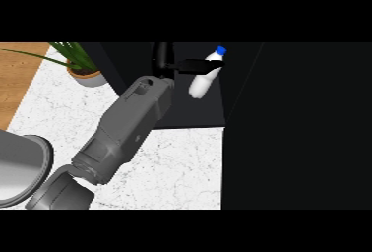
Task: Pick up the bottled water, place it into the cabinet and close the cabinet
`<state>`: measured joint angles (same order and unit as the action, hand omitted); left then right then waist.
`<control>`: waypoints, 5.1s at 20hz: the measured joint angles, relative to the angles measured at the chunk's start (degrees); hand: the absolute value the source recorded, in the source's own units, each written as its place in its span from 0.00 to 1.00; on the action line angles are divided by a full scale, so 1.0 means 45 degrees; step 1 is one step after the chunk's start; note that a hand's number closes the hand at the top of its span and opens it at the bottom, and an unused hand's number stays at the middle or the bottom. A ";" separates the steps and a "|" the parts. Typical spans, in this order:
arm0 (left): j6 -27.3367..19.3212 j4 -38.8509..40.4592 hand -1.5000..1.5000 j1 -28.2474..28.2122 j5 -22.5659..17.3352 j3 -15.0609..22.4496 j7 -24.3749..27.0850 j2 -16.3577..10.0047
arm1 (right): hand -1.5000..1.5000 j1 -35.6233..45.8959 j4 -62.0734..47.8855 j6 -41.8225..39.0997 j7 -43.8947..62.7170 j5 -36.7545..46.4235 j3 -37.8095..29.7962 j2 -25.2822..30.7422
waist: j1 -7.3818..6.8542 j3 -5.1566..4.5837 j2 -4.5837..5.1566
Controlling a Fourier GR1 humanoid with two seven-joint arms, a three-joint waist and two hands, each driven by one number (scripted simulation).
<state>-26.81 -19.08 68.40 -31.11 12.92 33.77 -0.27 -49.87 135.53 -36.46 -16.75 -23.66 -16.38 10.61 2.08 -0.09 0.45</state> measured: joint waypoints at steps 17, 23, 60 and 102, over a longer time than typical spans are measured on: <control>0.0399 -0.6597 0.00 -0.4623 -0.0720 0.2691 -0.1191 0.0048 | 0.00 0.0158 0.0118 0.0304 0.0664 -0.0040 0.0768 -0.0182 | -0.0553 0.0004 -0.0220; -0.0245 -1.0189 0.00 -0.7161 -0.0298 0.3885 -0.1876 -0.0310 | 0.00 0.0109 0.0099 0.0366 0.0625 0.0021 0.0970 -0.0384 | -0.0644 0.0007 -0.0237; 0.0768 -2.0323 0.00 -1.7324 -0.0526 0.3983 -0.1364 -0.5596 | 1.00 0.2400 0.1000 0.0507 0.4755 0.3753 0.9940 0.0053 | -0.0626 -0.0080 -0.0259; 0.4086 -2.1289 0.00 -1.9811 -0.2552 0.1357 -0.0468 -0.7746 | 1.00 0.9939 0.0850 0.1900 0.9497 0.5636 1.2869 -0.0095 | -0.1678 -0.0153 0.0078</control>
<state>-8.43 -114.88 -20.75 -42.60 19.03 31.66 -35.13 -5.15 139.36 -27.91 25.98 1.70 41.53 10.18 -5.48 -0.78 0.81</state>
